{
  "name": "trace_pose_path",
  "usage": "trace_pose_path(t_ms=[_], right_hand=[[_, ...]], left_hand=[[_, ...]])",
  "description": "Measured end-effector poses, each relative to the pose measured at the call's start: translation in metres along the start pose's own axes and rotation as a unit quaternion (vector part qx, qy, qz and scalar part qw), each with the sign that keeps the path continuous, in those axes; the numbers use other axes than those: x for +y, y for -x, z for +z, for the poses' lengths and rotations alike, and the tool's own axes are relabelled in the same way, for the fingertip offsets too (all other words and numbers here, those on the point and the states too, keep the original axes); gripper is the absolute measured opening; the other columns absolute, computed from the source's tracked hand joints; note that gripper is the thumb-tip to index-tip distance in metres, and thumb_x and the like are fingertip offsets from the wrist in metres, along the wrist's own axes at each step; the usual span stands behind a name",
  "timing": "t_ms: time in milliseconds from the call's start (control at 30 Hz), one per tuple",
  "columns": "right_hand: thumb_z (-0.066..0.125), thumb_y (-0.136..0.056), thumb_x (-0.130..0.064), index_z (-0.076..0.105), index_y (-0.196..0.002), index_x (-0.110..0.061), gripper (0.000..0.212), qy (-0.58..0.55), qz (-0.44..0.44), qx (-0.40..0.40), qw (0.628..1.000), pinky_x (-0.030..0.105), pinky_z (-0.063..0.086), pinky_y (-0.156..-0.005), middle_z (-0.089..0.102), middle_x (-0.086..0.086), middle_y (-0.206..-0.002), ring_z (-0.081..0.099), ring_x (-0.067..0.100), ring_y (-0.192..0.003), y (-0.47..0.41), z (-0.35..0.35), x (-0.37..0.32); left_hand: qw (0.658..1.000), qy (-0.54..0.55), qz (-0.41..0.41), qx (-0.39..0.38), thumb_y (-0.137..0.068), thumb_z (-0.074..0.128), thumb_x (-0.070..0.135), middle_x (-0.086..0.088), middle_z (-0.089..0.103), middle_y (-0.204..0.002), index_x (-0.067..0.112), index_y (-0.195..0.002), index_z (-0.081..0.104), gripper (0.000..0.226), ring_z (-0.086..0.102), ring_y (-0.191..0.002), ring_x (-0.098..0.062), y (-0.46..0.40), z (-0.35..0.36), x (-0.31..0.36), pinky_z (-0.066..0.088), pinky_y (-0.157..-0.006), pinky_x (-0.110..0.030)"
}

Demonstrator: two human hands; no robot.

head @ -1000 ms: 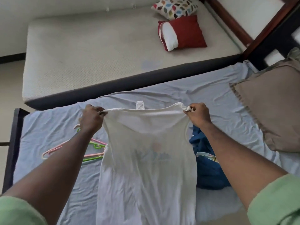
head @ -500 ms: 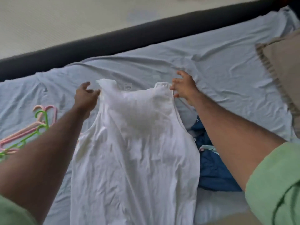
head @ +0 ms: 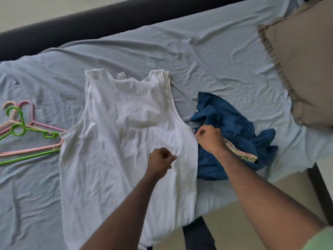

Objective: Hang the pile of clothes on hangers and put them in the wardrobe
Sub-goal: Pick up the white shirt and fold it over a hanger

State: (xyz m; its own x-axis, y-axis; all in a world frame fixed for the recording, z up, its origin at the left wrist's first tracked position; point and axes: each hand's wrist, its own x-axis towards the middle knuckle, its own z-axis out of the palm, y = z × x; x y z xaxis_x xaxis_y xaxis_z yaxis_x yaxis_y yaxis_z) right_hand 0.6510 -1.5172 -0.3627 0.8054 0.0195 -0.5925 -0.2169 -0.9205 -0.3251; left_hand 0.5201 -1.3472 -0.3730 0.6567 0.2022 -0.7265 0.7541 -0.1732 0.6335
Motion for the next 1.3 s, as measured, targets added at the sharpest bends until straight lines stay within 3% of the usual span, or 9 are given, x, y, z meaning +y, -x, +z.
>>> trace_pose_path(t_ms=[133,300,467,600,700,800,933,1067,1300], right_hand=[[0.07,-0.089,-0.046,0.064,-0.095,-0.011,0.037,0.047,0.026,-0.026,0.998,0.035,0.047,-0.077,0.068,-0.001,-0.095,0.061,0.025,-0.094,0.017,0.003,0.015],[0.086,-0.077,-0.028,0.061,-0.124,-0.01,0.056,-0.165,0.089,-0.018,0.982,0.035,0.053,-0.088,0.066,0.003,-0.116,0.063,0.022,-0.105,0.026,0.026,0.018],[0.081,-0.076,-0.013,0.07,-0.086,0.0,0.019,-0.259,0.126,-0.065,0.955,0.036,0.049,-0.064,0.072,0.013,-0.084,0.061,0.024,-0.071,0.019,0.038,0.017],[0.072,-0.087,-0.015,0.063,-0.076,-0.01,0.014,-0.308,0.135,-0.093,0.937,0.037,0.051,-0.066,0.07,0.011,-0.085,0.062,0.026,-0.072,0.012,0.043,0.018],[0.064,-0.09,-0.022,0.062,-0.077,-0.015,0.015,-0.348,0.102,-0.096,0.927,0.038,0.051,-0.07,0.064,0.008,-0.087,0.059,0.025,-0.079,0.01,0.046,0.017],[0.067,-0.089,-0.027,0.059,-0.077,-0.015,0.019,-0.297,0.07,-0.094,0.948,0.028,0.047,-0.055,0.064,0.004,-0.083,0.059,0.021,-0.073,0.009,0.05,0.018],[0.072,-0.085,-0.016,0.054,-0.067,-0.01,0.026,-0.228,0.037,-0.018,0.973,0.024,0.038,-0.05,0.057,0.0,-0.067,0.051,0.018,-0.062,0.006,0.049,0.02],[0.07,-0.084,-0.015,0.053,-0.064,-0.003,0.029,-0.191,0.014,0.076,0.979,0.032,0.041,-0.055,0.052,0.004,-0.059,0.047,0.023,-0.061,0.003,0.049,0.018],[0.065,-0.087,-0.013,0.052,-0.069,-0.007,0.022,-0.156,-0.076,0.136,0.975,0.039,0.048,-0.068,0.059,0.003,-0.069,0.054,0.026,-0.069,0.01,0.061,0.005]], left_hand=[[0.999,-0.016,-0.027,-0.044,-0.08,0.084,0.031,-0.001,0.068,-0.062,0.01,-0.072,0.066,0.029,0.067,-0.05,-0.013,0.034,0.052,-0.018,0.052,-0.053,-0.024],[0.995,-0.071,-0.071,0.022,-0.073,0.085,0.047,0.01,0.066,-0.081,0.022,-0.091,0.063,0.038,0.064,-0.073,-0.008,0.065,0.098,-0.04,0.053,-0.067,-0.029],[0.982,-0.111,-0.112,0.109,-0.075,0.078,0.055,0.012,0.056,-0.101,0.026,-0.1,0.049,0.048,0.057,-0.089,-0.015,0.078,0.143,-0.046,0.047,-0.075,-0.034],[0.97,-0.084,-0.131,0.184,-0.077,0.07,0.06,0.008,0.056,-0.094,0.024,-0.095,0.046,0.047,0.058,-0.086,-0.018,0.072,0.172,-0.043,0.051,-0.082,-0.043],[0.965,-0.072,-0.14,0.21,-0.083,0.063,0.04,0.007,0.057,-0.093,0.023,-0.094,0.046,0.027,0.059,-0.087,-0.02,0.062,0.18,-0.047,0.047,-0.085,-0.043],[0.963,-0.088,-0.137,0.214,-0.08,0.054,0.018,0.005,0.057,-0.09,0.022,-0.088,0.047,0.011,0.057,-0.083,-0.022,0.056,0.18,-0.053,0.044,-0.083,-0.042],[0.964,-0.12,-0.14,0.193,-0.077,0.051,0.011,0.006,0.052,-0.086,0.02,-0.085,0.048,0.012,0.054,-0.077,-0.022,0.071,0.18,-0.065,0.041,-0.083,-0.041],[0.969,-0.106,-0.14,0.172,-0.081,0.056,0.016,0.008,0.053,-0.08,0.021,-0.081,0.048,0.009,0.054,-0.071,-0.017,0.091,0.174,-0.094,0.045,-0.083,-0.039],[0.986,0.083,-0.063,0.131,-0.094,0.056,0.008,0.001,0.05,-0.062,0.012,-0.071,0.051,0.023,0.041,-0.055,-0.007,0.118,0.171,-0.146,0.036,-0.056,-0.026]])
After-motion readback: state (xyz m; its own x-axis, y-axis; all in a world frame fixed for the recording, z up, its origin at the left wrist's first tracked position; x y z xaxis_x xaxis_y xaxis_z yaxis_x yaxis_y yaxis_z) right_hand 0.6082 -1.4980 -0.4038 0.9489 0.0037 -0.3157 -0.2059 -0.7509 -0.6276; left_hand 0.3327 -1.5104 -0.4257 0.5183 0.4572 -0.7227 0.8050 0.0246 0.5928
